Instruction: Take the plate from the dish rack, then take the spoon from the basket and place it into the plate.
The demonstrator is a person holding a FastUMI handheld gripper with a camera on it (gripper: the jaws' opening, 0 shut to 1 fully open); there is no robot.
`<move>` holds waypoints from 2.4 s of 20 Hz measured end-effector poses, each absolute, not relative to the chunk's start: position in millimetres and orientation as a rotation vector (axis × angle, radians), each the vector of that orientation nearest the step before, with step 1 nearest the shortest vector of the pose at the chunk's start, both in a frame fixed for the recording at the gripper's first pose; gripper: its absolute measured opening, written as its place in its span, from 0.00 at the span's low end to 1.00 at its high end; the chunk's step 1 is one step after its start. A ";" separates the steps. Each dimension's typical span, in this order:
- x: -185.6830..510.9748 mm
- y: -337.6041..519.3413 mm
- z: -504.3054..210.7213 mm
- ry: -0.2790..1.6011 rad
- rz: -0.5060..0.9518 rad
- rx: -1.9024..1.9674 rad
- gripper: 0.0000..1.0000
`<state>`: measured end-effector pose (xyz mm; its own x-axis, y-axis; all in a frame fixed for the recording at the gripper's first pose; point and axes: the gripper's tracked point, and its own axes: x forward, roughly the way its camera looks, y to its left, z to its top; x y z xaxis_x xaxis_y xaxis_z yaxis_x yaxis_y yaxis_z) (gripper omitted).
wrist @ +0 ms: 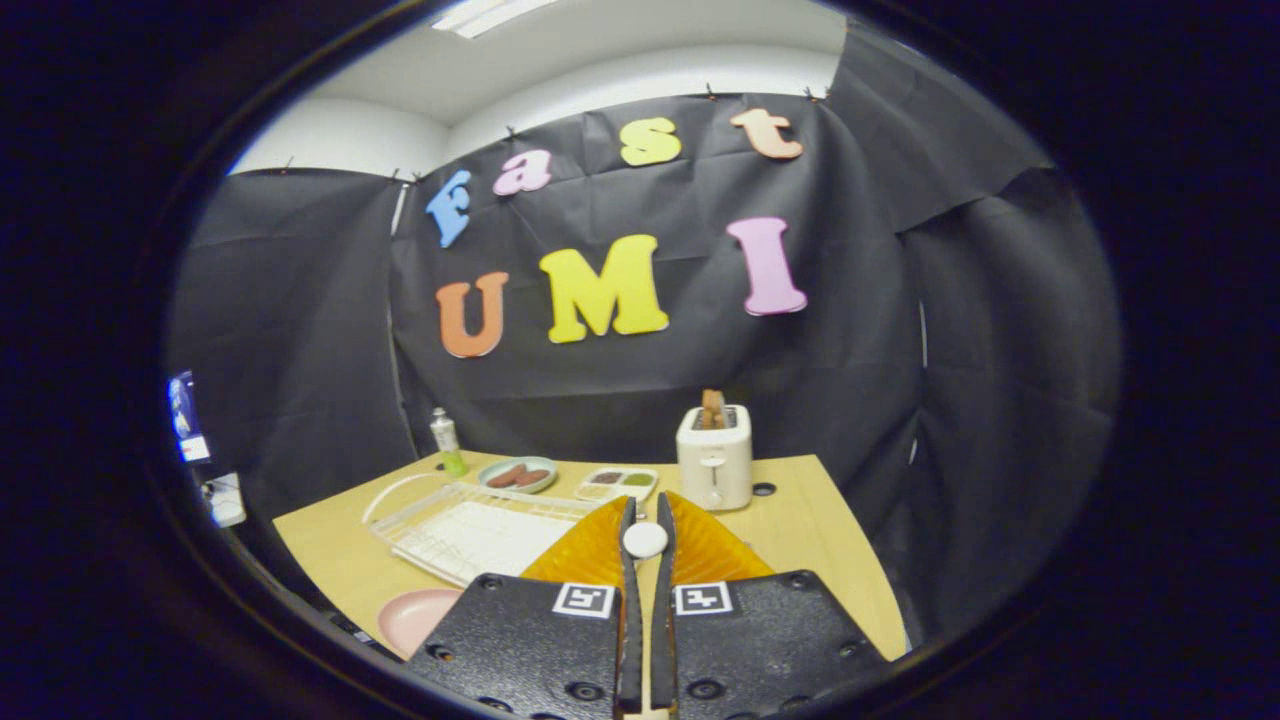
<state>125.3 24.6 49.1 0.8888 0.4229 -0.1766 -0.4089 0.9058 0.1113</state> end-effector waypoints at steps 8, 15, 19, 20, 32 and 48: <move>68.8 141.6 31.6 0.334 0.771 0.000 0.09; 55.3 196.6 -29.3 0.552 0.911 -0.136 0.08; 56.5 218.0 -51.9 0.632 0.960 -0.156 0.09; 57.1 219.4 -57.9 0.651 0.967 -0.162 0.09; 73.6 212.3 -59.0 0.654 0.930 -0.146 0.37; 74.9 169.9 30.7 0.187 0.493 -0.110 0.99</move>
<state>74.9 169.9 30.7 0.8641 0.4597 -0.2050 -0.4799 0.8753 -0.0599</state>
